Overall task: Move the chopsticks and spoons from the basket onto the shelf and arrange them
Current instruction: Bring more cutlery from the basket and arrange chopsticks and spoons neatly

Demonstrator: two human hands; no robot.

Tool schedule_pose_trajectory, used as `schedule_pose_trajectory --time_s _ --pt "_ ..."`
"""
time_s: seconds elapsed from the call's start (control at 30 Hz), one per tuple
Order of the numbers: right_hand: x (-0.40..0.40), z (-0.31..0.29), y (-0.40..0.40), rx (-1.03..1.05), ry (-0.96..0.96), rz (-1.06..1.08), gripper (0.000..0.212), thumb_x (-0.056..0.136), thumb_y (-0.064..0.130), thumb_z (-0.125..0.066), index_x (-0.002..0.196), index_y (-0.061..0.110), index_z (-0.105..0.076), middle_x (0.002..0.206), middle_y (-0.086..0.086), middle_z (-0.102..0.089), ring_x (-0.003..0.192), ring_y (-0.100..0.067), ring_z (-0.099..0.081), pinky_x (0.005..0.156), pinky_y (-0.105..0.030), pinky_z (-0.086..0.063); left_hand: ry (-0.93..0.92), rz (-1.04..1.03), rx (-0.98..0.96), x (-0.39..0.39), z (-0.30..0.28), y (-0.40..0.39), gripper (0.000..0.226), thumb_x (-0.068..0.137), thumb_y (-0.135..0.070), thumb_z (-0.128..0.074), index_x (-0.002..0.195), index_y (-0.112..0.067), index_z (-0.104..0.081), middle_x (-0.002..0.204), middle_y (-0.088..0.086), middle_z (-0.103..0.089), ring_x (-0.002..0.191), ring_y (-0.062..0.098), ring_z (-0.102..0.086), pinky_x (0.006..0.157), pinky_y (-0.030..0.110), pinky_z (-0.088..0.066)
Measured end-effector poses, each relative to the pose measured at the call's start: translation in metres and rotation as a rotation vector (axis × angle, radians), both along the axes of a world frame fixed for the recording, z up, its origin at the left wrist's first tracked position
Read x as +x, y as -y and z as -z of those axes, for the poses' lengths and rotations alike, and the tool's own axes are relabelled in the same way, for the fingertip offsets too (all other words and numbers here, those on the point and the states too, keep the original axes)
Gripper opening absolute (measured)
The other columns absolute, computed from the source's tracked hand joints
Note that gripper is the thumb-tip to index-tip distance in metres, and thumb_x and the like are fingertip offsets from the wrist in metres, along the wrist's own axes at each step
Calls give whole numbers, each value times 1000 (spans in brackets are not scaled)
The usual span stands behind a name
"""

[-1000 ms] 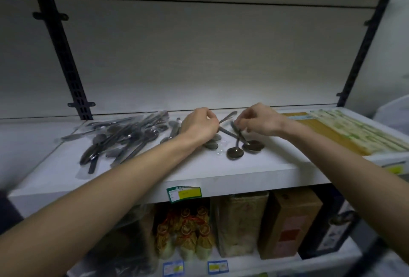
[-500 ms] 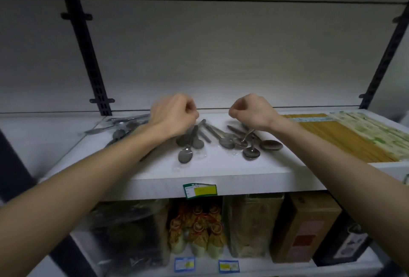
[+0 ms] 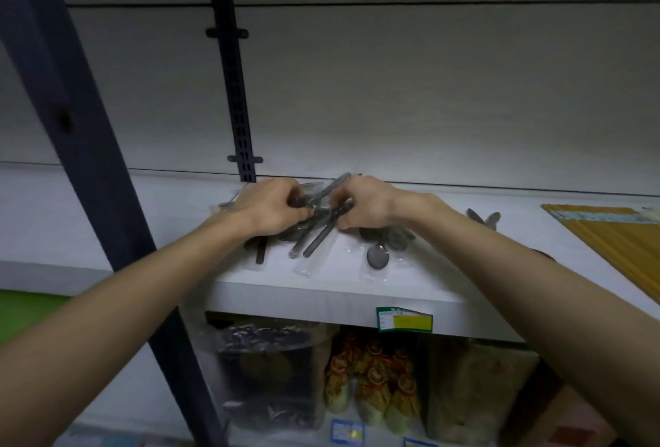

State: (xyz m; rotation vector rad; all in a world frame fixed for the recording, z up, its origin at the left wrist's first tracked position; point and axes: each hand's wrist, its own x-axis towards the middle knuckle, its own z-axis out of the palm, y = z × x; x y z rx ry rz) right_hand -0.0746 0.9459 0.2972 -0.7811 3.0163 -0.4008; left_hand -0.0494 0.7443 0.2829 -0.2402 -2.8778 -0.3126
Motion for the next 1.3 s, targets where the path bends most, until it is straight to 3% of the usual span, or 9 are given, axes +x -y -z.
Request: schedule_pose_trajectory --time_s 0.23,0.43,0.57,0.73,0.83,0.9,1.0,1.13,1.3 --pt "-2 -10 8 174 -40 -40 48 76 28 -72 123 26 -64 109 0 -69 103 -23 -63 89 -35 -54 -25 -109 108 -1 3 7 23 90 -43 -68 94 -21 -67 89 -3 -67 88 24 -62 65 33 -41" --pt "-3 -12 18 269 -186 -130 75 72 21 -74 140 22 -44 128 -4 -57 117 -27 -56 89 -37 -51 -3 -207 353 -5 4 22 18 88 -36 -70 95 -18 -70 93 3 -68 93 28 -61 75 33 -46" --pt "2 -9 21 317 -280 -261 89 72 12 -69 152 30 -33 146 0 -44 127 -26 -49 91 -41 -51 2 -228 417 -7 5 24 17 87 -36 -73 82 -23 -63 86 2 -65 91 29 -61 71 32 -41" --pt "2 -4 21 356 -252 -243 66 78 11 -60 138 38 -50 127 1 -64 115 -27 -60 85 -40 -53 12 -256 431 -8 5 24 20 87 -35 -73 96 -19 -67 94 3 -67 96 29 -63 73 32 -44" --pt "-3 -4 19 289 -203 -191 52 77 13 -63 126 29 -56 117 -1 -66 108 -27 -61 82 -37 -52 3 -238 349 -4 3 21 35 88 -38 -71 116 -20 -61 117 3 -65 109 27 -60 84 35 -48" --pt "-7 -4 17 255 -191 -172 42 77 15 -65 116 32 -62 111 0 -66 105 -26 -61 76 -30 -44 -124 -184 257 3 2 17 50 86 -43 -73 128 -21 -57 129 1 -59 119 25 -54 91 38 -46" --pt "-11 0 15 198 -246 -167 29 79 19 -64 105 34 -68 106 0 -68 104 -26 -61 72 -26 -37 -296 -27 112 13 -1 11 34 84 -49 -72 111 -28 -70 128 -4 -59 119 22 -50 96 39 -43" --pt "-9 -6 6 101 -293 -158 21 81 18 -65 98 29 -71 100 3 -73 101 -24 -63 79 -31 -49 -93 23 79 12 -5 5 24 78 -55 -76 79 -30 -77 106 -10 -69 103 17 -60 86 37 -51" --pt "-7 -24 -19 -119 -341 -97 16 81 14 -66 92 24 -73 93 3 -75 92 -19 -68 85 -34 -53 -66 6 160 3 0 5 26 74 -55 -78 74 -30 -71 82 -16 -69 85 14 -66 73 34 -53"
